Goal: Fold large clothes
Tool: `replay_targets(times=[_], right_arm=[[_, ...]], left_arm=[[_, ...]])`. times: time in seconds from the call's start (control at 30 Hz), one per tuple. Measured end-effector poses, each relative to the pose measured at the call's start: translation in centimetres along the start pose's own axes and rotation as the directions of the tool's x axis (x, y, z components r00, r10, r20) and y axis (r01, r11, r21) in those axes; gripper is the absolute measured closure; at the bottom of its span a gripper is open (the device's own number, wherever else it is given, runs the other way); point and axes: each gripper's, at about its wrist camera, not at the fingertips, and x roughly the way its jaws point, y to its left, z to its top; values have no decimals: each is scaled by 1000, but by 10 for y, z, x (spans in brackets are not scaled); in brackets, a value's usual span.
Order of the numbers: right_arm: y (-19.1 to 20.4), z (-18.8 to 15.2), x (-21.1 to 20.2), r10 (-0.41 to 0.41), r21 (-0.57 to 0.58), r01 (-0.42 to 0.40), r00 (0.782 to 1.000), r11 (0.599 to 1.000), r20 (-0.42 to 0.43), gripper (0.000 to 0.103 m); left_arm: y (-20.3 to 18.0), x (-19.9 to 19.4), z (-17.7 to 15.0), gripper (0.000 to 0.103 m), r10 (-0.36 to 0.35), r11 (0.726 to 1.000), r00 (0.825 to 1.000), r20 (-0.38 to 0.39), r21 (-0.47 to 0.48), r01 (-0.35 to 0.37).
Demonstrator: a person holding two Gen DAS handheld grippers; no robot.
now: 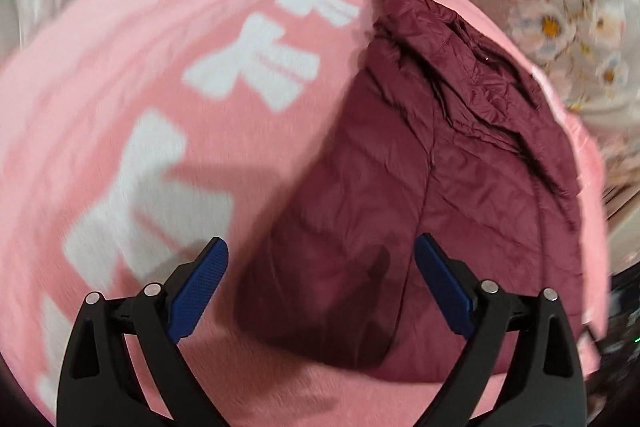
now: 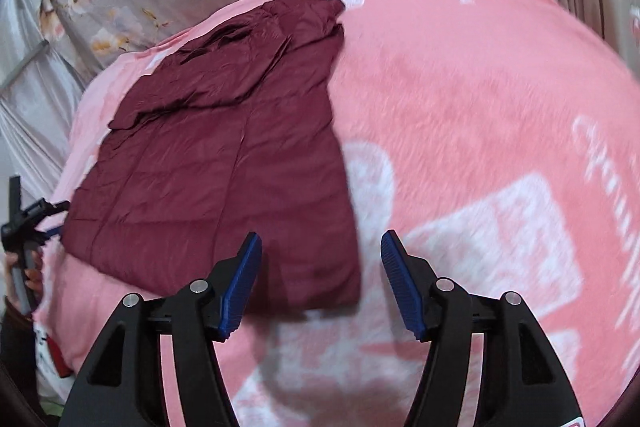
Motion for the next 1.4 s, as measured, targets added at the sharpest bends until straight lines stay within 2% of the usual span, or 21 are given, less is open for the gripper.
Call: replay_targets(times=[0.07,0.1,0.13,0.17,0.2,0.23,0.27,0.3,0.33,0.43,0.57,0.63,0.7,0.77,0.83,0.9,1.0,1.07,1.2,1.3,1.4], right_arm=[[2,-2,13,18,22,-18,1000,1000,-12,42],[5,-2,17,11,29,-10,1000,1000,-16,41],[9,-2,20,-2,30,2,1000,1000,-12,40],[15,-2,20,-12,19,12,1000,1000,1,46],[20,-3,19,-12,11,12,1000,1000,7,53],[24,-4,18,-5,5,5,1000,1000,14,72],[25,-5,15,-7,4,7,1000,1000,20,84],[27,-5,11,-8,9,7,1000,1000,30,90],[28,-6,5,18,20,-19,999,1000,44,96],[32,-8,-28,85,34,-89,990,995,109,99],[35,-20,-84,137,11,-142,970,990,199,100],[41,-32,-126,159,-24,-158,952,987,261,100],[45,-39,-161,170,-43,-165,932,985,320,100],[50,-40,-193,176,-59,-166,905,984,387,100],[51,-31,-218,193,-65,-183,868,981,457,100],[57,-9,-232,208,-73,-200,829,977,518,100],[63,34,-223,199,-70,-193,813,979,547,100],[66,68,-201,160,-35,-168,824,985,543,100],[60,149,-120,83,103,-145,887,984,454,100],[53,171,-60,17,156,-86,917,984,399,100],[44,186,-4,-28,208,-45,941,977,337,100]], left_arm=[[0,3,-5,12,-35,999,999,1,-41,35],[-2,3,-7,13,-28,999,1000,13,-43,28],[-6,4,-9,23,-22,999,1000,20,-35,23],[-9,4,-11,30,-27,999,999,19,-30,28],[-11,2,-15,47,-23,999,1000,21,-23,24],[-13,0,-19,64,-20,1000,1000,22,-14,21],[-14,-2,-21,71,-33,999,999,23,-5,33],[-15,-8,-23,84,-27,1000,999,38,1,27],[-17,-15,-26,91,-13,1000,999,52,20,12],[-22,-43,-33,96,-32,998,996,82,56,27],[-22,-112,-53,98,-124,990,981,149,85,112],[-20,-149,-64,98,-166,984,967,193,95,150],[-18,-190,-75,98,-212,976,944,253,102,192],[-20,-229,-77,98,-250,968,913,323,118,223],[-26,-250,-69,98,-266,964,890,370,128,235],[-35,-258,-53,98,-271,962,875,401,133,237],[-55,-244,-16,97,-230,972,875,425,139,189],[-70,-223,8,97,-183,981,887,424,131,139],[-104,-146,64,97,-18,992,922,388,124,-33],[-124,-80,96,97,95,983,937,336,118,-142],[-132,-19,115,96,167,972,945,282,115,-206]])
